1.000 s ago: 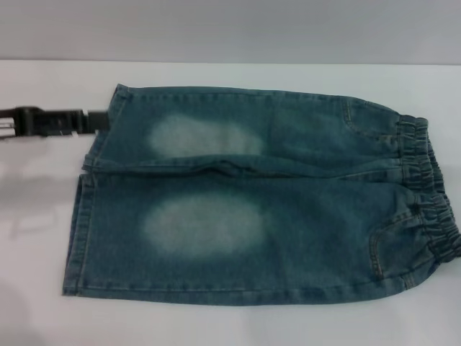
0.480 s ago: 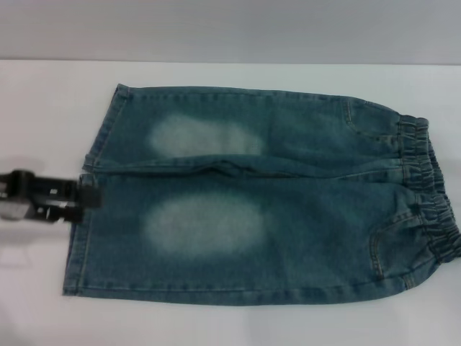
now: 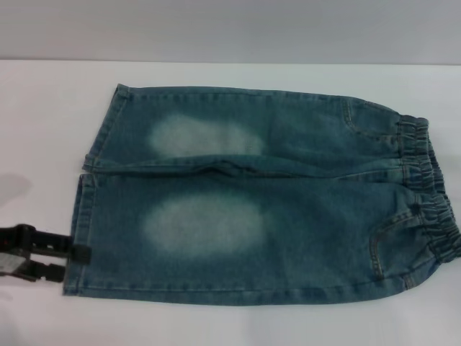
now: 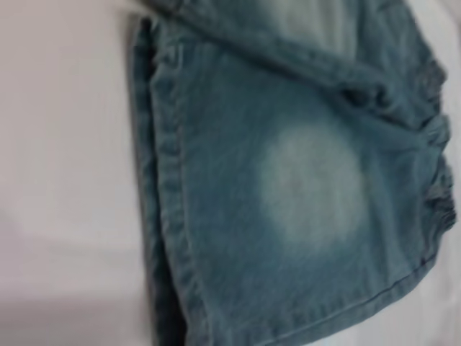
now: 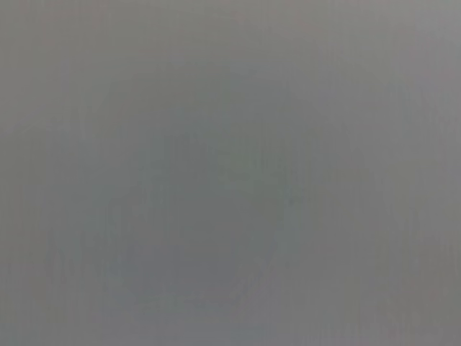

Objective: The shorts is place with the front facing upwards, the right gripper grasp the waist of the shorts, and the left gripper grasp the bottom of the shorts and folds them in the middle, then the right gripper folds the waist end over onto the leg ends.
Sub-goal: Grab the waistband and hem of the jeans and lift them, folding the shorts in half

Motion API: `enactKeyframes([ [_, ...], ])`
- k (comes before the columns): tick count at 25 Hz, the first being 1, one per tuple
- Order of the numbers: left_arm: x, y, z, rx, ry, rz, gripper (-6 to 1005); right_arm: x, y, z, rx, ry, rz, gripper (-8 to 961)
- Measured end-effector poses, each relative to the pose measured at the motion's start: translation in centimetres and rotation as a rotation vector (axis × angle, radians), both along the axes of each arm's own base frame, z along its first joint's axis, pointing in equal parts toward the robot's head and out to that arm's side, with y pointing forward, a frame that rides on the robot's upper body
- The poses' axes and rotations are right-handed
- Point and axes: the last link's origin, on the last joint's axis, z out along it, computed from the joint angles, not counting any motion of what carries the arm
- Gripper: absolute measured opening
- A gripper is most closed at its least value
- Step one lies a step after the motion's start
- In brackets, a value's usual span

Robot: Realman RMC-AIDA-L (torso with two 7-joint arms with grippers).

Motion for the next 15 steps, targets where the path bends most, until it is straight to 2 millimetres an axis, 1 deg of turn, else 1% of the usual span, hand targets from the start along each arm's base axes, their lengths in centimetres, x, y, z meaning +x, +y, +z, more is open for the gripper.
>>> enactKeyframes([
  [5,-0.4,0.0,-0.9,-0.026,0.054,0.012,862,-0.1,0.0,0.0,-0.003,-0.002,0.003,753],
  [15,-0.8,0.1,-1.2,-0.021,0.089,0.016,862,0.1,-0.2,-0.1,-0.005,-0.003,0.001,753],
])
